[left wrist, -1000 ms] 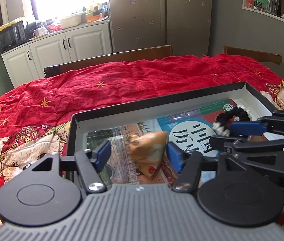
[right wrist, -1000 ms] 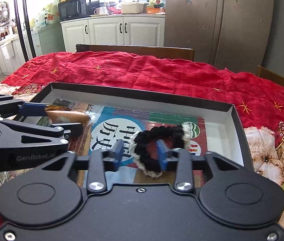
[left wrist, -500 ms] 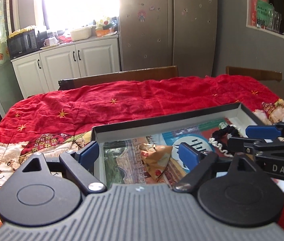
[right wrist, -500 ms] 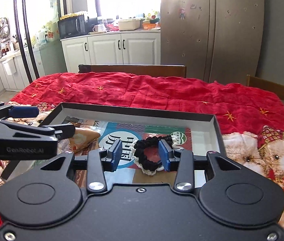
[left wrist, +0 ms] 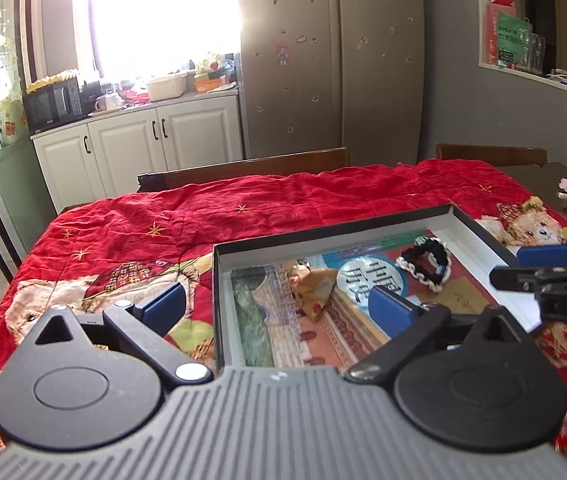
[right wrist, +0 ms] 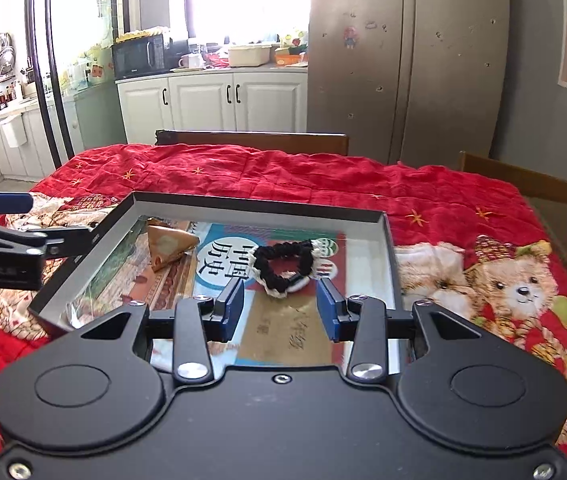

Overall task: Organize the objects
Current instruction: 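Open the left tool releasing the pouch while the right tool releases the scrunchie in the box, then grasp a brown pompom hair clip with the left tool while the right tool grasps another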

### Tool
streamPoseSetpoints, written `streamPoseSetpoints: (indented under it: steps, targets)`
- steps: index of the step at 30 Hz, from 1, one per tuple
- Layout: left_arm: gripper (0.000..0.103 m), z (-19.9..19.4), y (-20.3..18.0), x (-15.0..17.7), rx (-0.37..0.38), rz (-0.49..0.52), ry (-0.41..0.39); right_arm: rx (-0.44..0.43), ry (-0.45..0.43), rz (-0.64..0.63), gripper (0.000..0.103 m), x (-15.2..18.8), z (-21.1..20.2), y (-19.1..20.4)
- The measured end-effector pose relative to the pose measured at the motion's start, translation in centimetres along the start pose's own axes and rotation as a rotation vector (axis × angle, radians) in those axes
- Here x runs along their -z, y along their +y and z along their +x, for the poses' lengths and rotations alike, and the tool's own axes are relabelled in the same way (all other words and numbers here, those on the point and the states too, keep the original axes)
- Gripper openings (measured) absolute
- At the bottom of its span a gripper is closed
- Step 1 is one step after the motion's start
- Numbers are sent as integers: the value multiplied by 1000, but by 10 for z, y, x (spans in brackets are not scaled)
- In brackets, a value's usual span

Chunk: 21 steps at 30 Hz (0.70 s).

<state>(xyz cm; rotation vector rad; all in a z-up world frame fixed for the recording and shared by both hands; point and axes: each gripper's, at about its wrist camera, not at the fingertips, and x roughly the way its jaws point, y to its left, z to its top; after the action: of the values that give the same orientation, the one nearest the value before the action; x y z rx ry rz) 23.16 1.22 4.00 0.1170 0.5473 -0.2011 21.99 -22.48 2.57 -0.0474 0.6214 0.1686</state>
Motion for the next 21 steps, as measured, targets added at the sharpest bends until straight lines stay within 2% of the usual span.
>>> streamPoseSetpoints:
  steps: [13,21]
  targets:
    - [102,-51,5,33,35,33,-8,40,23,-13,41,32,-63,-6]
    - [103,-77,0,63,88,60,5,-36,4,-59,41,74,-106,13]
